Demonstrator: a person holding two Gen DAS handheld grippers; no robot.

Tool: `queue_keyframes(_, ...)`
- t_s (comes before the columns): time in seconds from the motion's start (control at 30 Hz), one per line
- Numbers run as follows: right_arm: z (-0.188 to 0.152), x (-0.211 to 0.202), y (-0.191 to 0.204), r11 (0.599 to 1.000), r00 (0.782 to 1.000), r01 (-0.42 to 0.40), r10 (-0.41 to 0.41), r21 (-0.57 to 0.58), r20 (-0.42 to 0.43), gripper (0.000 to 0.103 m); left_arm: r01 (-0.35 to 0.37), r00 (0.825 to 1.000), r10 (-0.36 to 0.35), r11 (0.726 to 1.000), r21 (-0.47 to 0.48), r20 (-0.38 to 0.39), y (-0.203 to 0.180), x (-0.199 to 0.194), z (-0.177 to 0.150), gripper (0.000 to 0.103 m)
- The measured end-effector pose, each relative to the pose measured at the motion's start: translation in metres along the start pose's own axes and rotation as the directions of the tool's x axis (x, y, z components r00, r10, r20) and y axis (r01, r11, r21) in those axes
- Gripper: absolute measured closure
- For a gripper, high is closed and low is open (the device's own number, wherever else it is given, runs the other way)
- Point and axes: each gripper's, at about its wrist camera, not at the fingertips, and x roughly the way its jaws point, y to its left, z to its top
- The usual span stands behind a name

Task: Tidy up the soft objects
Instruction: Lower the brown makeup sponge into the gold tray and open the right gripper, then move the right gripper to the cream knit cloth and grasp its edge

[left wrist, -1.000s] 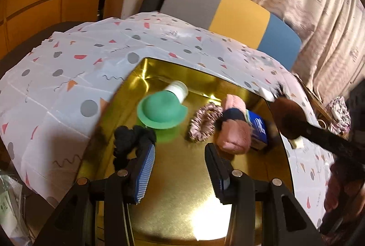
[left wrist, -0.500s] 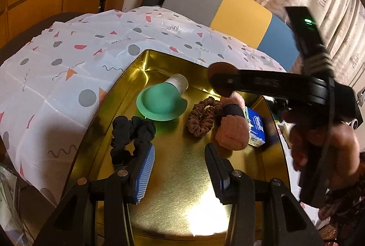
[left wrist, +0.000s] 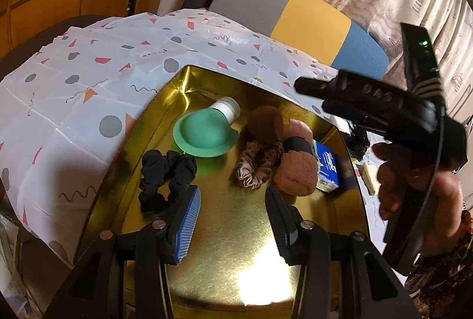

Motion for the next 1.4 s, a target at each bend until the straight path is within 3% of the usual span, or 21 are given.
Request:
queue_keyframes(0.33,-0.03,-0.053,-0.031,0.996,0.995,0.077,-0.079,0.038,0.064,0.034,0.047,0.999,-0.047,0.996,0.072,-0.006,-0.021,-0.002,-0.009,0.057)
queue_keyframes(0.57,-0.071,-0.082,-0.09,0.977,0.986,0.165,-0.168,0.138,0.016,0.034,0.125,0.992,-0.123,0.983,0.133,-0.023,-0.044,-0.005,-0.018,0.057)
queue_keyframes(0.77,-0.114,-0.1,-0.141,0.949,0.972,0.235,-0.229,0.209,-0.053,0.034,0.147,0.989,-0.142,0.963,0.226,-0.035,-0.073,-0.01,-0.034,0.057)
queue_keyframes(1.0,-0.141,-0.116,-0.199,0.899,0.954,0.301,-0.287,0.32,-0.091,0.033,0.173,0.984,-0.159,0.949,0.263,-0.075,-0.098,-0.009,-0.051,0.057)
queue_keyframes(1.07,-0.143,-0.118,-0.21,0.884,0.948,0.316,-0.303,0.345,-0.094,0.022,0.179,0.983,-0.164,0.946,0.271,-0.079,-0.104,-0.012,-0.056,0.057)
queue_keyframes(1.13,-0.145,-0.122,-0.221,0.867,0.948,0.316,-0.308,0.385,-0.085,0.022,0.186,0.982,-0.17,0.942,0.278,-0.079,-0.111,-0.014,-0.058,0.057)
queue_keyframes(1.23,-0.14,-0.122,-0.231,0.841,0.936,0.344,-0.34,0.418,-0.088,0.017,0.185,0.983,-0.171,0.94,0.287,-0.072,-0.121,-0.016,-0.06,0.057)
queue_keyframes(1.27,-0.135,-0.121,-0.235,0.819,0.922,0.378,-0.374,0.432,-0.097,0.012,0.184,0.983,-0.17,0.94,0.287,-0.073,-0.124,-0.015,-0.061,0.057)
queue_keyframes(1.4,-0.106,-0.112,-0.251,0.749,0.9,0.41,-0.426,0.521,-0.095,0.008,0.182,0.983,-0.166,0.943,0.278,-0.082,-0.129,-0.014,-0.061,0.057)
